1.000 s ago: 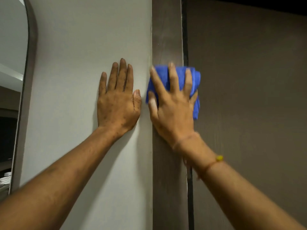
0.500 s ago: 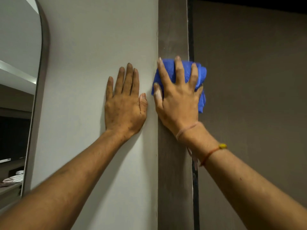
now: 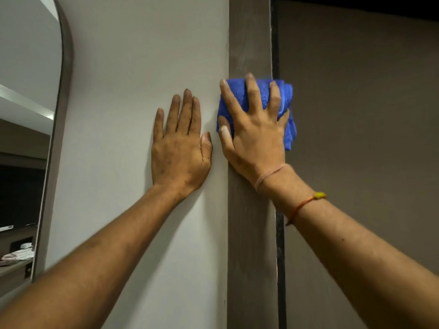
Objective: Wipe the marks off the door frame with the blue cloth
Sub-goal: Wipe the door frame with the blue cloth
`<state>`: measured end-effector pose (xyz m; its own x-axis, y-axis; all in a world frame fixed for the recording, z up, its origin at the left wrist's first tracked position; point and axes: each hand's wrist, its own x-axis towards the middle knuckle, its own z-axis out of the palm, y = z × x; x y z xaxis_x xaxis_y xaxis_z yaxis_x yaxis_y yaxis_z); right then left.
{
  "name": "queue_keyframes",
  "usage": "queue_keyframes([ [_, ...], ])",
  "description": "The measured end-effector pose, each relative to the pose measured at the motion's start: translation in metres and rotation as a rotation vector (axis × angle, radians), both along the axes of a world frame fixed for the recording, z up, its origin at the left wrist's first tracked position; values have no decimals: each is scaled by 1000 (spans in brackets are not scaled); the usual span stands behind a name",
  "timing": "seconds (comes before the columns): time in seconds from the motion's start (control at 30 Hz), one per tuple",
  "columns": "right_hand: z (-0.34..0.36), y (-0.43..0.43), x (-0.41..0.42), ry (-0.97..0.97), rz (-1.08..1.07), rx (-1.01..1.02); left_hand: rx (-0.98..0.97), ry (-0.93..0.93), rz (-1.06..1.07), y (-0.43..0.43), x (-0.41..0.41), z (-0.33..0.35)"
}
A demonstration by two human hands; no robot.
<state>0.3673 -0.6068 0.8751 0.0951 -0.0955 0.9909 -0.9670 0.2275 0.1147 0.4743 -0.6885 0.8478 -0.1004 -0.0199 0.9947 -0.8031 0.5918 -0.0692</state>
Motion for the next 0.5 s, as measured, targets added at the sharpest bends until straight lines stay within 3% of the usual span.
queue_keyframes([
  [0.2,-68,7,-10,97,-7,65,18,-11,1,0,2,-1],
  [0.5,-1,9,-8,48,-25,93,5,-5,-24,-2,0,-1],
])
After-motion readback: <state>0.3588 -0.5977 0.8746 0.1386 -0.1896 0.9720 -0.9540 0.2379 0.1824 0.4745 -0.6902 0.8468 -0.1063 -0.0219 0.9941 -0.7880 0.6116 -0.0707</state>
